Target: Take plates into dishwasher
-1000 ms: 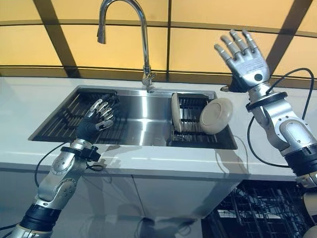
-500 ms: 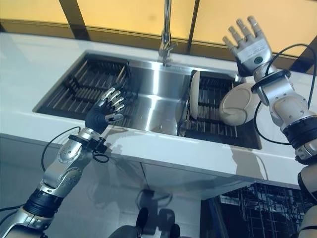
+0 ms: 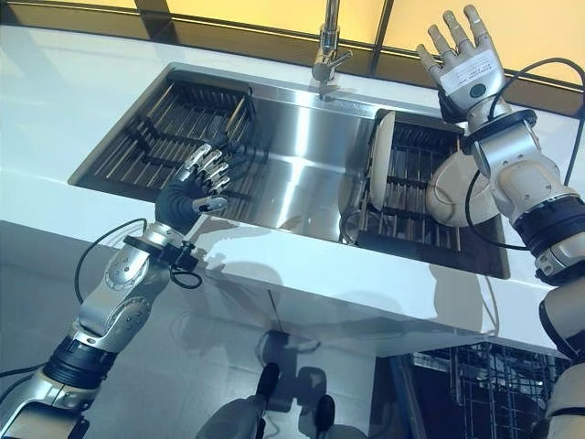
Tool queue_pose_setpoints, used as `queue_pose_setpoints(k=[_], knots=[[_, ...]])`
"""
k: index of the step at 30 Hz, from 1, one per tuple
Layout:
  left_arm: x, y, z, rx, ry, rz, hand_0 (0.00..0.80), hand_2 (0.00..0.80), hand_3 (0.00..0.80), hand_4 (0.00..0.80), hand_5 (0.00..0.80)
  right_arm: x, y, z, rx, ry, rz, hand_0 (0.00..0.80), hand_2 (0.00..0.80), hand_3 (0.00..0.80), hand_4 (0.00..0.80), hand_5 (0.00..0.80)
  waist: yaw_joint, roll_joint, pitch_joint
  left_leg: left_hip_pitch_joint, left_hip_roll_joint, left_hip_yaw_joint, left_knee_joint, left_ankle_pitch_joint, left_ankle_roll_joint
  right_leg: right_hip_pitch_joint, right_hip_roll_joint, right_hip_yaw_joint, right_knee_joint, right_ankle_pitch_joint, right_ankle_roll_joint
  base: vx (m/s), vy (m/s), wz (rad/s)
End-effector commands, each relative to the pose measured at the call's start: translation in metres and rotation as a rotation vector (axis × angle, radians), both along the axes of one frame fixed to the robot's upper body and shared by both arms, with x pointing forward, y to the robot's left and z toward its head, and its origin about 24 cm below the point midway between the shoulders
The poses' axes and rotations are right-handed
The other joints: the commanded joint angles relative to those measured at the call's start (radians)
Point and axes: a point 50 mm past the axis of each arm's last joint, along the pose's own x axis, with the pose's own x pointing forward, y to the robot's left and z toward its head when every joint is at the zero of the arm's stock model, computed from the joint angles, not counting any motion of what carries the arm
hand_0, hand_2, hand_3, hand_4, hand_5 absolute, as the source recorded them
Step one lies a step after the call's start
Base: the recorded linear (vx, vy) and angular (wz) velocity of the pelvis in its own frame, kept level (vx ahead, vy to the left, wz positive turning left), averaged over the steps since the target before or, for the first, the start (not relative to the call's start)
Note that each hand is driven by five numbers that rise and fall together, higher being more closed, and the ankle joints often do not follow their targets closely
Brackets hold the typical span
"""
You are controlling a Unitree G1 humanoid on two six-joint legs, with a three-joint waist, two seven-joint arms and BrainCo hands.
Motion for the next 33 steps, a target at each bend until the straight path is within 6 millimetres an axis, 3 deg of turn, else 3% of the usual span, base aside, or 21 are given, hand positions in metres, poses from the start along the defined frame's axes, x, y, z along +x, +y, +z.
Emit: queue_pose_setpoints(k=[1,33], knots=[[0.002,-0.003,0.024,-0.029,-0.116,-0.037,0.0,0.0,0.0,0.0,0.0,-0.006,0.011,0.048,-0.105,-0.126,-0.024,0.0,0.0,0.0,0.0,0.0,0.01,-0.009,-0.018,0.057,-0.017,0.023,0.0,-0.126,0.052,-0.069,0.021,0.028,0.004,0.03,0.008,0.006,0.002,0.06],[0.002,-0.001,0.035,-0.046,-0.174,-0.053,0.0,0.0,0.0,0.0,0.0,-0.002,0.033,0.028,-0.221,-0.026,0.083,0.0,0.0,0.0,0.0,0.0,0.012,-0.014,0.021,0.042,-0.022,0.041,0.0,-0.126,0.045,-0.091,0.017,0.012,0.004,0.041,0.007,0.0,0.001,0.01]])
